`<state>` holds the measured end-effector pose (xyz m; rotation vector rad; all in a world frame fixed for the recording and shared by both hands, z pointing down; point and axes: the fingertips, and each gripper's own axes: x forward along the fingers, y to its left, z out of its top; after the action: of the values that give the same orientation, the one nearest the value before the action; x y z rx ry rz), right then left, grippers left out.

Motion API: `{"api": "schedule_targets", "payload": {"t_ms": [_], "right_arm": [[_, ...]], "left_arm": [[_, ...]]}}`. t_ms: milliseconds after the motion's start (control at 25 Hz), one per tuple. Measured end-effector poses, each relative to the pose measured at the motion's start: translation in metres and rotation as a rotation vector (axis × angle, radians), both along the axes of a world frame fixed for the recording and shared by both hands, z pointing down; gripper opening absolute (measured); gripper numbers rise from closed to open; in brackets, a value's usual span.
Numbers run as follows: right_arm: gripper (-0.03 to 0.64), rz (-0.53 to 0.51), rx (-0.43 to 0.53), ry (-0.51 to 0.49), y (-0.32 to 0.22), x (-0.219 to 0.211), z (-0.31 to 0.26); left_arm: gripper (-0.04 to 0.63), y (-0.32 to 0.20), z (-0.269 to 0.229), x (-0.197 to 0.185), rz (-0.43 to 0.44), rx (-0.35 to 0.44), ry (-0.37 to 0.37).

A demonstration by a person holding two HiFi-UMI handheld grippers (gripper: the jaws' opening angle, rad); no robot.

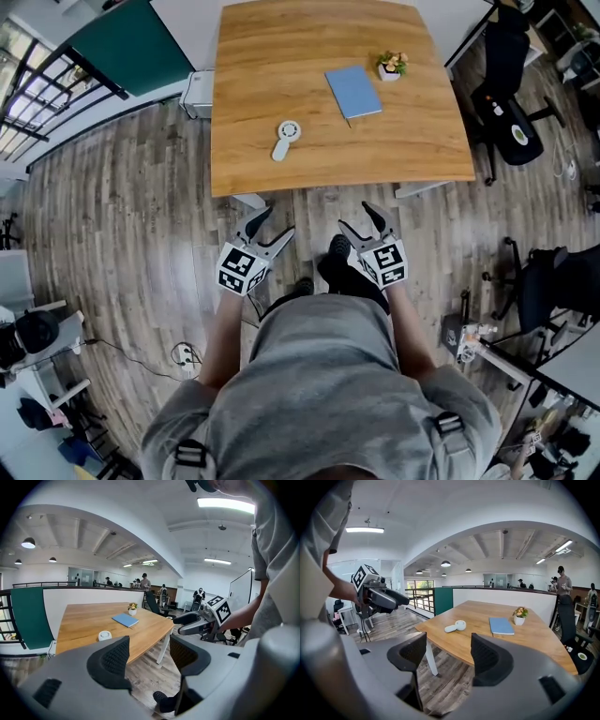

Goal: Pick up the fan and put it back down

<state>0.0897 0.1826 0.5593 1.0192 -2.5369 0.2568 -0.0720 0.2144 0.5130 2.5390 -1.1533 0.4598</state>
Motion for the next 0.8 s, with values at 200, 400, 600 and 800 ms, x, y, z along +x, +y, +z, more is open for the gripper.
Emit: {"api": "schedule_targets", "payload": {"t_ms": [200,400,600,800], "right_arm": [[0.307,-0.044,-0.017,-0.004,-0.026,-0.004,0.005],[0.307,-0.091,-0.031,-0.005,-0.047,-0.007,0.008],[0.305,-0.137,-0.03,-0.017,-0.066,-0.01,0.007],[0.304,-0.169,-0.042,-0.034,-0.087,-0.005,0.013]], "left_arm": [[0.273,-0.021,0.004,-0.003,-0.049,-0.017,-0.006],[0.273,-0.04,0.0,-0.002,-0.087,-0.017,-0.011],[0.273,-0.052,0.001,0.003,-0.127,-0.023,-0.021],[0.273,-0.064,0.006,0.012,-0.165,-0.035,-0.033]]}}
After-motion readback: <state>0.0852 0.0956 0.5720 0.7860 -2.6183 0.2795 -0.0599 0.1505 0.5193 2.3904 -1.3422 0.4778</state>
